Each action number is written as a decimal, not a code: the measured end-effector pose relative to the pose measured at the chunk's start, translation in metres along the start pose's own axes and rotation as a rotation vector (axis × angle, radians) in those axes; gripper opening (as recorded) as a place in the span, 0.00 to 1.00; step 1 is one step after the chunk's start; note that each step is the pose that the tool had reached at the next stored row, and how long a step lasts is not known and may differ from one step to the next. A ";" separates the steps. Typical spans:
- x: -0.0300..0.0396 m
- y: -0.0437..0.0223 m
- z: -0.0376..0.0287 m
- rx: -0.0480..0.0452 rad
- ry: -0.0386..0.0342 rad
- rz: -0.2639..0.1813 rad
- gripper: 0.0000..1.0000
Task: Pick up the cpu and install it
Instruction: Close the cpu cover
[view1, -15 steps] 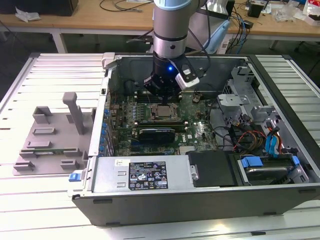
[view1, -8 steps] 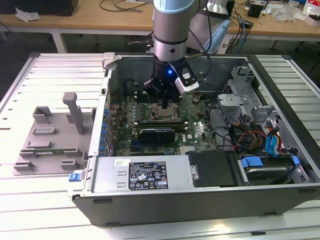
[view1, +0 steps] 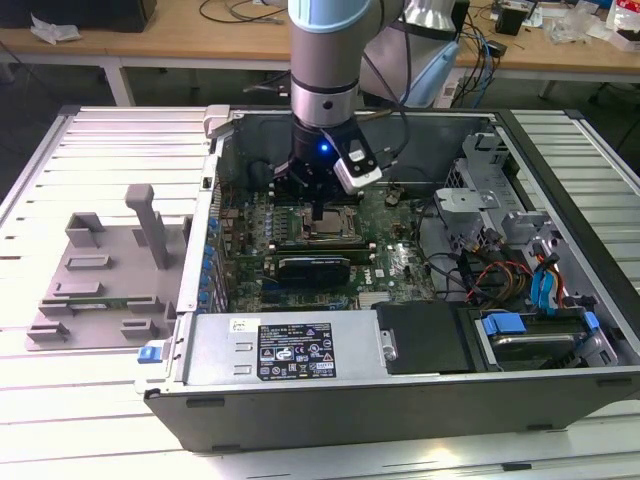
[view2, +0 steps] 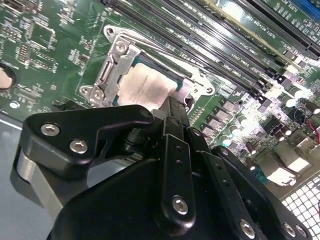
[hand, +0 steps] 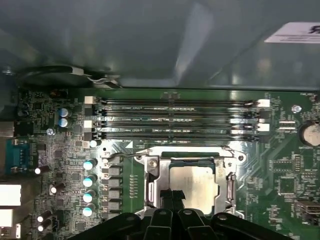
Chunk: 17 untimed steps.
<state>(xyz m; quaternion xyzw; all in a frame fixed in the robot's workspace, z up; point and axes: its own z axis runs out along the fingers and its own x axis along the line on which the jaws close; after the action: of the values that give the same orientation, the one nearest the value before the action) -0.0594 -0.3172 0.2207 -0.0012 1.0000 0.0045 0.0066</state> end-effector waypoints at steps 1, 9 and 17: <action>0.0017 0.0000 0.0021 -0.0001 0.0000 0.000 0.11; 0.0116 -0.0001 0.0151 0.0001 0.0000 -0.002 0.11; 0.0138 -0.0002 0.0186 0.0000 0.0001 -0.003 0.11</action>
<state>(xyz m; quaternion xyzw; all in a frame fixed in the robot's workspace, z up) -0.0730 -0.3173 0.2019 -0.0027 1.0000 0.0045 0.0066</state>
